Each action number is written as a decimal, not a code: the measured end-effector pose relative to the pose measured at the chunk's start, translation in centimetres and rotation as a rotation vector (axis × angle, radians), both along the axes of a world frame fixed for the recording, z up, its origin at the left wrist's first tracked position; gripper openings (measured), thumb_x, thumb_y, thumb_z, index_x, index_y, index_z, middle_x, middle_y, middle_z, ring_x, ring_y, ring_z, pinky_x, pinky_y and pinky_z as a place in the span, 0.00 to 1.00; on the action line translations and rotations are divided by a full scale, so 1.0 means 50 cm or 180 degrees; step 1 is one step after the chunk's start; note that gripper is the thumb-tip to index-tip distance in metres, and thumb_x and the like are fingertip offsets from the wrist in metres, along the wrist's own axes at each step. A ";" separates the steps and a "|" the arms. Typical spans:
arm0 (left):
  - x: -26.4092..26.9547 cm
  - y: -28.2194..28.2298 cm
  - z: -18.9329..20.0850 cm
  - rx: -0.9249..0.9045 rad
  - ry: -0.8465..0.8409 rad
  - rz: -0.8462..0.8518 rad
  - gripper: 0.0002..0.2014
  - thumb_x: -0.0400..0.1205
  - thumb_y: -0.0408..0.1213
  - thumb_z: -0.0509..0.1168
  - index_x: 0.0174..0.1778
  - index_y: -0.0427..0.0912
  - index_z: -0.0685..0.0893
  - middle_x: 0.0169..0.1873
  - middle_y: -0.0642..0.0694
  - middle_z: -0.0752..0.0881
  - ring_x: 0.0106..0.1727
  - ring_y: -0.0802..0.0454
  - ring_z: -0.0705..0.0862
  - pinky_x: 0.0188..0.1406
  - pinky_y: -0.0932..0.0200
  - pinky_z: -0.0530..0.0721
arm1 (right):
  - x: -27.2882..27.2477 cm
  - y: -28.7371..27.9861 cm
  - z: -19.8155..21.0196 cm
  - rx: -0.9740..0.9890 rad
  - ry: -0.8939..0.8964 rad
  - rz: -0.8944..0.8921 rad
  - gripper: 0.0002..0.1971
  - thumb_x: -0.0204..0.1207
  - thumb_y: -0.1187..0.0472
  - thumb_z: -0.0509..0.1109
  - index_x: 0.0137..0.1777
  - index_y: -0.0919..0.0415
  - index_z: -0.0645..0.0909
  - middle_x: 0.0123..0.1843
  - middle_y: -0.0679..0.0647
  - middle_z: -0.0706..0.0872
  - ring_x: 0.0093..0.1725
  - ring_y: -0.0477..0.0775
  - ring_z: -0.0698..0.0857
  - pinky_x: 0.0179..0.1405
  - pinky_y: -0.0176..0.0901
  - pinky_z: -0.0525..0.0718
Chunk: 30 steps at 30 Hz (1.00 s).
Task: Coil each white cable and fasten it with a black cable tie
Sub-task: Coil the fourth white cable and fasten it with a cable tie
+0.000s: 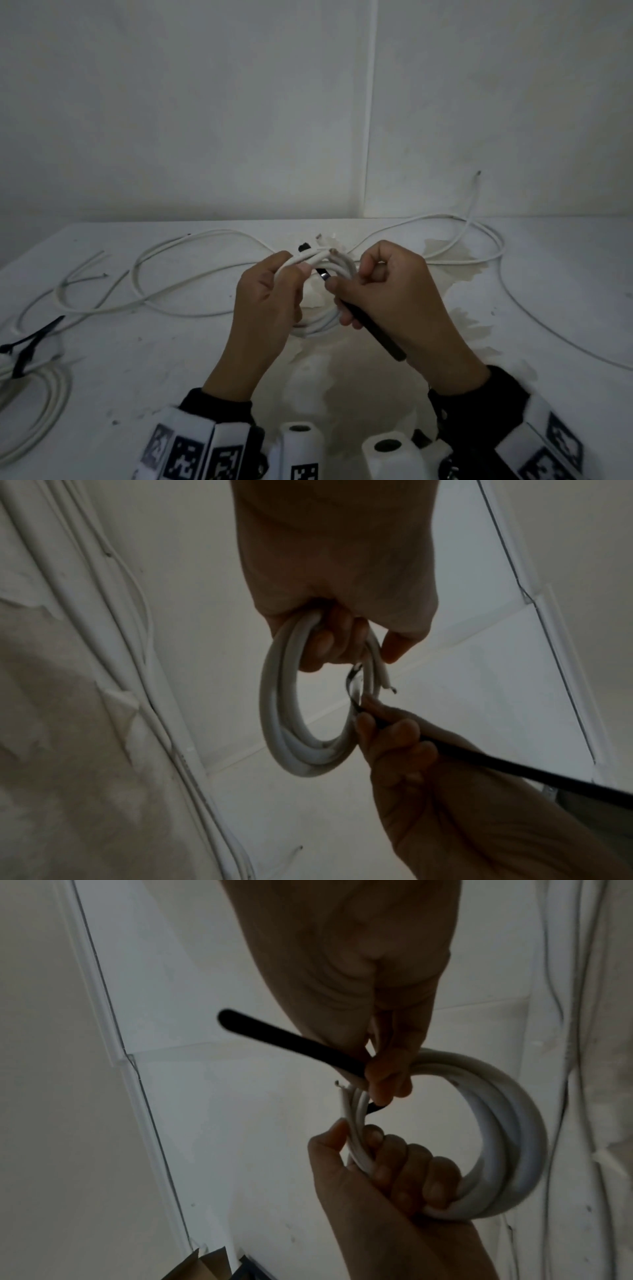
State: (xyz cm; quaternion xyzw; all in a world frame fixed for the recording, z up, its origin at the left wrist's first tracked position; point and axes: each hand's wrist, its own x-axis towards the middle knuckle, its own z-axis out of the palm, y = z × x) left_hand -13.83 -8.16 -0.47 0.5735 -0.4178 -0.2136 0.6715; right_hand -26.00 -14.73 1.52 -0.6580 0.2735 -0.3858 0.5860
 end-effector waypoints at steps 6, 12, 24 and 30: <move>-0.007 0.006 0.004 0.0092 0.0083 -0.0005 0.05 0.72 0.36 0.60 0.34 0.43 0.81 0.11 0.53 0.66 0.13 0.61 0.62 0.15 0.68 0.64 | -0.003 0.008 0.005 -0.0202 -0.0166 0.0277 0.16 0.65 0.71 0.77 0.30 0.63 0.69 0.20 0.56 0.81 0.19 0.51 0.83 0.19 0.42 0.82; -0.010 0.015 0.027 -0.0120 0.0025 -0.0031 0.09 0.79 0.30 0.60 0.46 0.44 0.85 0.13 0.53 0.66 0.15 0.61 0.62 0.15 0.68 0.64 | -0.007 0.011 0.017 -0.0372 -0.0204 0.0338 0.16 0.65 0.71 0.76 0.30 0.63 0.70 0.19 0.56 0.81 0.18 0.50 0.83 0.19 0.39 0.82; 0.001 0.024 0.054 -0.0396 0.0755 -0.0038 0.13 0.82 0.28 0.57 0.33 0.42 0.80 0.15 0.53 0.59 0.16 0.59 0.56 0.15 0.70 0.59 | -0.021 0.013 0.033 -0.1092 0.0206 0.1312 0.16 0.72 0.72 0.67 0.44 0.47 0.87 0.41 0.47 0.88 0.44 0.46 0.88 0.49 0.38 0.86; 0.003 0.026 0.057 -0.0445 0.0762 -0.0009 0.12 0.81 0.28 0.58 0.32 0.42 0.79 0.15 0.52 0.60 0.15 0.59 0.56 0.15 0.70 0.57 | -0.012 0.023 0.032 -0.1765 -0.0063 0.0998 0.09 0.70 0.59 0.69 0.49 0.47 0.85 0.52 0.47 0.80 0.47 0.38 0.84 0.46 0.26 0.80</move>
